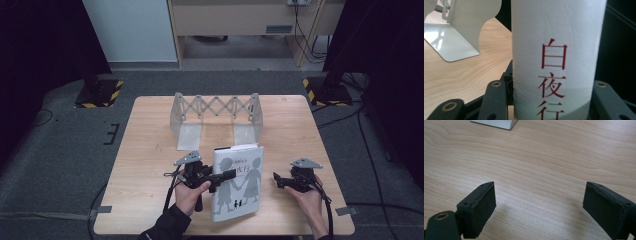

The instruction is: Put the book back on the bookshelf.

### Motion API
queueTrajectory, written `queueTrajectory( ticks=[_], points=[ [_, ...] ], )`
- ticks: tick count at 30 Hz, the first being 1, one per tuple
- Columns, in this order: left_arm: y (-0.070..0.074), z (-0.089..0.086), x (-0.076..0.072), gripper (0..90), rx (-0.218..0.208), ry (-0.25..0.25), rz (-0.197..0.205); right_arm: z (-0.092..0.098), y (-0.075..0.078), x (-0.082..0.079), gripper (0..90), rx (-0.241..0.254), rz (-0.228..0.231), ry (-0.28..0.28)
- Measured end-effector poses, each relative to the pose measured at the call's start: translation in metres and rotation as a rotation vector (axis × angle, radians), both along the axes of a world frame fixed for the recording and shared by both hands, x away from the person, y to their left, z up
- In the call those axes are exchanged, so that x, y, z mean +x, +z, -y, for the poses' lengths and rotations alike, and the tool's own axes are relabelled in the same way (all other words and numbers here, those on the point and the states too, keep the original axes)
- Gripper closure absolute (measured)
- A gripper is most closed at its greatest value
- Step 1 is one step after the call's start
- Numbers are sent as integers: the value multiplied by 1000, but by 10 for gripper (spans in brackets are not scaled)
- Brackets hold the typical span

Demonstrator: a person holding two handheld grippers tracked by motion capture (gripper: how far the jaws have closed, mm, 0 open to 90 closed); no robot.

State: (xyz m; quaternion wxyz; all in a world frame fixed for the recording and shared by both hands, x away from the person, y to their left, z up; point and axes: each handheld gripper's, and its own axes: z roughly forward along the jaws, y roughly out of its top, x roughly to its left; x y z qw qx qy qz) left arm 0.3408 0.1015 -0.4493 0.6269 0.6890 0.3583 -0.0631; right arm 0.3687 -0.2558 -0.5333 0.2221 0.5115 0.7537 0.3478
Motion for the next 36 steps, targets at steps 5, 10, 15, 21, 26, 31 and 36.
queueTrajectory(
  ticks=[5, 10, 15, 21, 26, 31, 36],
  points=[
    [5, -3, -1, 525, 24, 11, 11, 2, -3, 1, 95, -20, -10, -4],
    [10, -7, 0, 525, 47, 18, 28, 5, -5, 3, 88, -34, -21, -17],
    [17, -12, -1, 525, 80, 35, 58, 6, -5, 4, 74, -34, -42, -23],
    [25, -22, 0, 525, 70, 62, 73, 6, -6, 4, 68, -35, -41, -28],
    [32, -32, 2, 525, 59, 91, 87, 6, -6, 5, 59, -39, -40, -29],
    [35, -43, 5, 525, 62, 129, 87, 6, -6, 5, 54, -37, -44, -35],
    [36, -53, 9, 525, 71, 162, 86, 6, -6, 5, 53, -37, -43, -34]
  ],
)
